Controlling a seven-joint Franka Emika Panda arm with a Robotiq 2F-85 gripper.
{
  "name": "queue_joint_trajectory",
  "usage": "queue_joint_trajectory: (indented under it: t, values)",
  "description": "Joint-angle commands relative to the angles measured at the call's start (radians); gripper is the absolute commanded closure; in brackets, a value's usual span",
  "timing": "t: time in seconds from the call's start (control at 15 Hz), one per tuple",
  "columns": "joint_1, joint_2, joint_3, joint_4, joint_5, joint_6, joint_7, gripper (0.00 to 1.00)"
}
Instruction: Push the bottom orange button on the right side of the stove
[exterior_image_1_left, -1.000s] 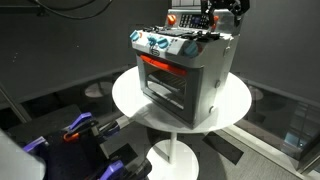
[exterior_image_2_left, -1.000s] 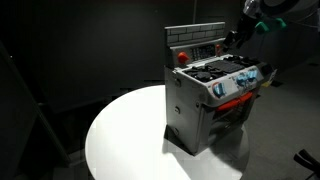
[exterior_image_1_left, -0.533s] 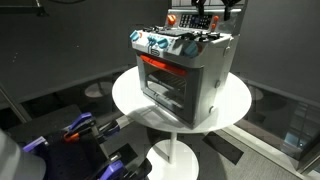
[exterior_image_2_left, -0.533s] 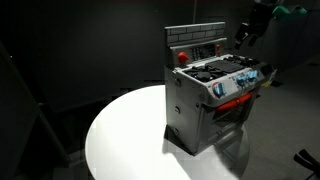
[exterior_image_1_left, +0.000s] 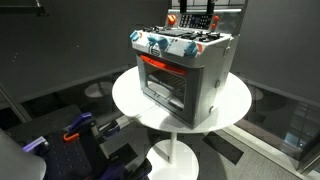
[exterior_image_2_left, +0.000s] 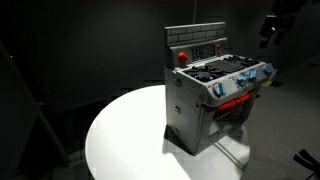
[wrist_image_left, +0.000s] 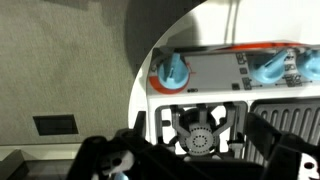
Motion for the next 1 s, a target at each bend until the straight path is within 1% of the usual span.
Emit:
queue_joint_trajectory:
  t: [0.0, 0.27, 0.6, 0.73, 0.8, 0.93]
  values:
    - [-0.006, -0.105, -0.001, -0.073, -0.008, -0.089, -0.003, 0.00]
    - [-0.008, -0.187, 0.001, -0.151, -0.020, -0.134, 0.001, 0.00]
    - [-0.011, -0.254, 0.003, -0.230, -0.039, -0.129, 0.005, 0.00]
    - [-0.011, -0.263, 0.003, -0.245, -0.038, -0.121, 0.012, 0.00]
    - [-0.003, -0.228, 0.001, -0.217, -0.019, -0.126, 0.001, 0.00]
    - [-0.003, -0.230, 0.001, -0.222, -0.019, -0.126, 0.001, 0.00]
